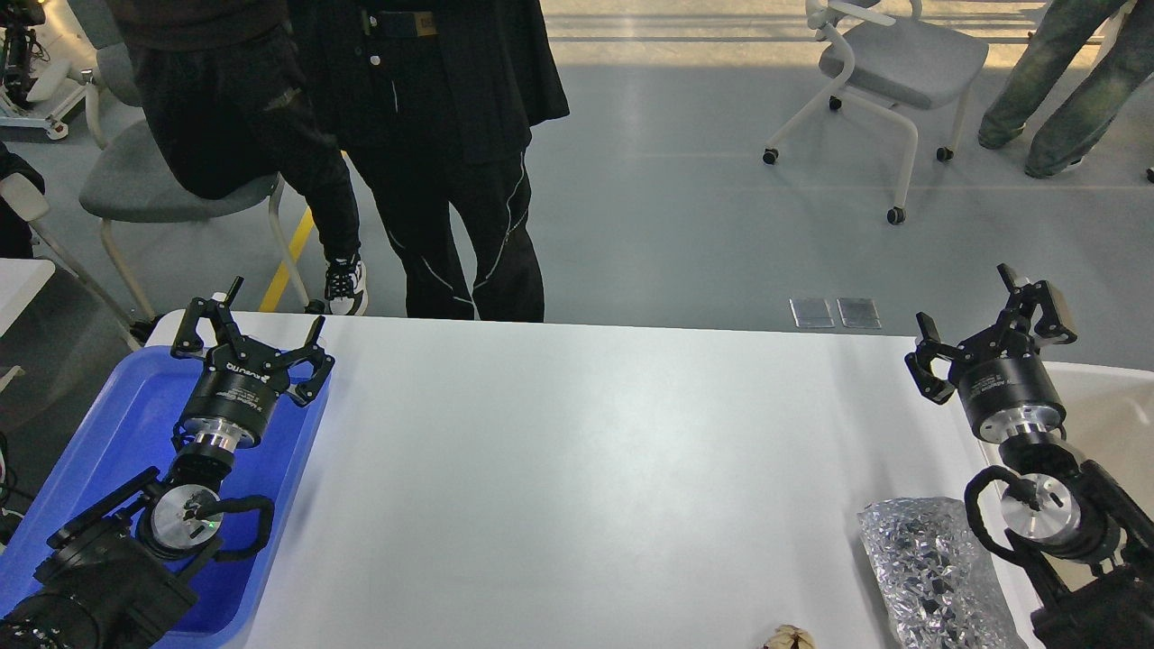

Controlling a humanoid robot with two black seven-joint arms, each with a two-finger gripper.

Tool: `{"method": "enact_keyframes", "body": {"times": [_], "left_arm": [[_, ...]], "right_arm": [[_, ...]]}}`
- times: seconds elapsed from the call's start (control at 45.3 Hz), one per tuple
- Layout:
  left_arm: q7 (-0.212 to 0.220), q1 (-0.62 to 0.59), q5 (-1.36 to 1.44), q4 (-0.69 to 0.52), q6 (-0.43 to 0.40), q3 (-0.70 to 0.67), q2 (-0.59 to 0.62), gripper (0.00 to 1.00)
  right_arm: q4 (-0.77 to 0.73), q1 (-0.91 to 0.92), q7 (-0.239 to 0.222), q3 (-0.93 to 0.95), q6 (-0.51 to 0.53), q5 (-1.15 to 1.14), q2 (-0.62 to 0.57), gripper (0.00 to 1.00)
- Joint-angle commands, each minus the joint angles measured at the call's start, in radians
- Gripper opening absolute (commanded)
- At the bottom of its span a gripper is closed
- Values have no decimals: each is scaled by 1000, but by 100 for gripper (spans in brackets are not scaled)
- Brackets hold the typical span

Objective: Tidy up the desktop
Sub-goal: 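Raise the right gripper and swing it outward away from the foil wrapper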

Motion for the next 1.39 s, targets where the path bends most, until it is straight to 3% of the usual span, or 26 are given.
{"method": "enact_keyframes", "body": {"times": [0.0, 0.838, 1.213, 1.368], "left_arm": [[2, 0, 0, 0, 0, 0, 0, 100], [0, -2, 0, 0, 0, 0, 0, 100], [0, -2, 0, 0, 0, 0, 0, 100], [0, -2, 1, -1, -3, 0, 0, 100]], "right_arm": [[-4, 4, 1, -14, 0, 1, -4, 100], [1, 41, 1, -31, -6, 13, -21, 100], [44, 53, -60, -55, -34, 13, -79, 100], [70, 51, -163, -57, -26, 12, -125, 100]]}}
